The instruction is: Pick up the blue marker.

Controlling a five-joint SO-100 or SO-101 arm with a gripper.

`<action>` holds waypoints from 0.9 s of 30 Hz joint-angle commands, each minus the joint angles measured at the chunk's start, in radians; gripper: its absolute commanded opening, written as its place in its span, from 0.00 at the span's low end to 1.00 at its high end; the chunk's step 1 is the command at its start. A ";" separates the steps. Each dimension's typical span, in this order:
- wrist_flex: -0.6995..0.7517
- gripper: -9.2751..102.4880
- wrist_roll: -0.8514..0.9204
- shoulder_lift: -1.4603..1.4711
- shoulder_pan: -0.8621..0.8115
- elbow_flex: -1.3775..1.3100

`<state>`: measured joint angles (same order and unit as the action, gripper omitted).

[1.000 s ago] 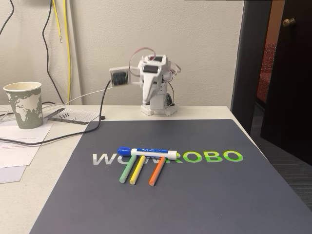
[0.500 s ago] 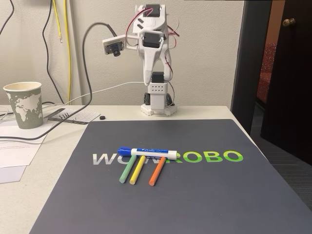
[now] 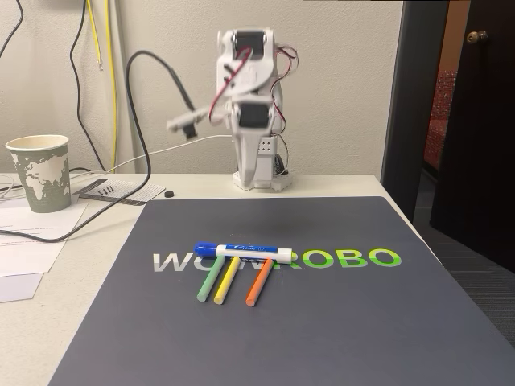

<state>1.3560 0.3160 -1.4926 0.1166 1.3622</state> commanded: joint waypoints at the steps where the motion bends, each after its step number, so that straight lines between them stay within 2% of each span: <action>1: -0.026 0.08 -0.002 0.026 -0.017 -0.049; 9: -0.077 0.09 -0.023 0.098 -0.023 -0.049; 19: -0.129 0.24 0.005 0.198 -0.034 -0.049; 27: -0.097 0.27 0.005 0.233 -0.032 -0.097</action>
<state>1.2425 0.3160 -1.2579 0.0905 1.3300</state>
